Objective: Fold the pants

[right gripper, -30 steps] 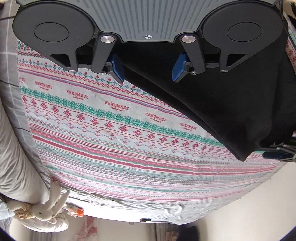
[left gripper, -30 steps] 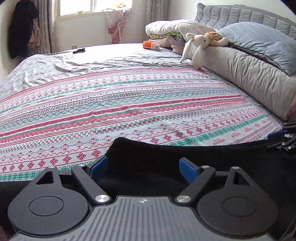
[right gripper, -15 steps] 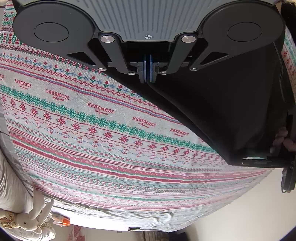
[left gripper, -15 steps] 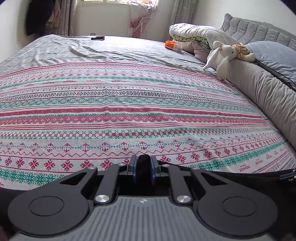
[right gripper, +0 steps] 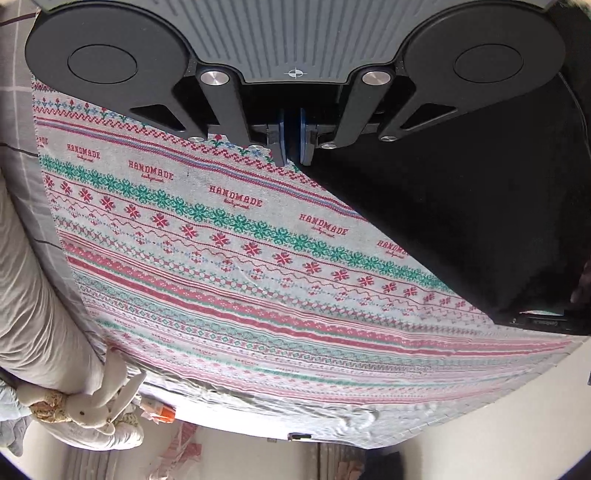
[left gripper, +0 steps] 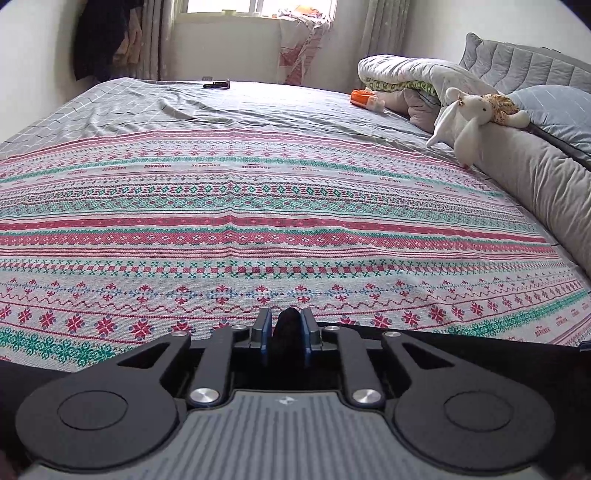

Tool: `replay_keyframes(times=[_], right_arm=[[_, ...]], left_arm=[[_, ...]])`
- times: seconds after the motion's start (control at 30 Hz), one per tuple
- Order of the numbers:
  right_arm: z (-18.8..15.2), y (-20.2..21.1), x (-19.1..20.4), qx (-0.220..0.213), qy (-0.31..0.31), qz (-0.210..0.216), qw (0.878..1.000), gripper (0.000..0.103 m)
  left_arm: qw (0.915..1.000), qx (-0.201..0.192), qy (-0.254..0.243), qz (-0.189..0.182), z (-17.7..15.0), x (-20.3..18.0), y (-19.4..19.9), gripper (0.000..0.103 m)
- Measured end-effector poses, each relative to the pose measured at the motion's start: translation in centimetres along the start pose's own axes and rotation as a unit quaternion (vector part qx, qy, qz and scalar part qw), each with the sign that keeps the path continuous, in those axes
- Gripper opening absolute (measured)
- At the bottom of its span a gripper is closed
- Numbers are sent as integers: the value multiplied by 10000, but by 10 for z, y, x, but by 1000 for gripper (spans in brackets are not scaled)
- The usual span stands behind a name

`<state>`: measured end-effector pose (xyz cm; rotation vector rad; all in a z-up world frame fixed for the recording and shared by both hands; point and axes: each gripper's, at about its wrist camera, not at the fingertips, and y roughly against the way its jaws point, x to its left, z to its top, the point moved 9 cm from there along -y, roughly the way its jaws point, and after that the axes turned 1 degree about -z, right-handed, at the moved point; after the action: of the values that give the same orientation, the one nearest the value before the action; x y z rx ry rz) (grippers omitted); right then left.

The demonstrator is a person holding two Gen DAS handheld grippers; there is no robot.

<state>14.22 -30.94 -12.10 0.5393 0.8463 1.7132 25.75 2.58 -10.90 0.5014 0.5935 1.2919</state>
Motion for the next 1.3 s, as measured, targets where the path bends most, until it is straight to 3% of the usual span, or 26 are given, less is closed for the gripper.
replay_keyframes(times=[0.13, 0.27, 0.53, 0.6, 0.8, 0.97, 1.17, 1.27, 1.3], right_arm=[[7, 21, -8, -196, -400, 88, 9990, 32], [6, 48, 13, -440, -222, 436, 9978, 53], [-20, 79, 97, -539, 975, 867, 9900, 57], [-24, 87, 121, -640, 1225, 1004, 9853, 62], [-36, 93, 185, -726, 1796, 1383, 9713, 63], [-49, 89, 225, -797, 2271, 1470, 9594, 61], [-55, 82, 254, -763, 2429, 1688, 9522, 58], [-57, 79, 264, -722, 2474, 1745, 9503, 52], [-58, 77, 267, -699, 2500, 1753, 9497, 48]], left_arm=[[9999, -82, 145, 14, 3, 1, 25, 58], [9996, -141, 125, 203, -5, 8, 54, 73], [9963, -86, 297, 802, -38, 51, 118, 93], [9944, -5, 377, 991, -44, 66, 132, 94], [9852, -168, 939, 1426, -57, 117, 173, 94], [9708, -367, 1670, 1684, -68, 169, 207, 92], [9559, -397, 2315, 1762, -85, 212, 224, 81], [9560, -218, 2349, 1742, -91, 219, 213, 67], [9560, -157, 2366, 1726, -93, 220, 208, 57]])
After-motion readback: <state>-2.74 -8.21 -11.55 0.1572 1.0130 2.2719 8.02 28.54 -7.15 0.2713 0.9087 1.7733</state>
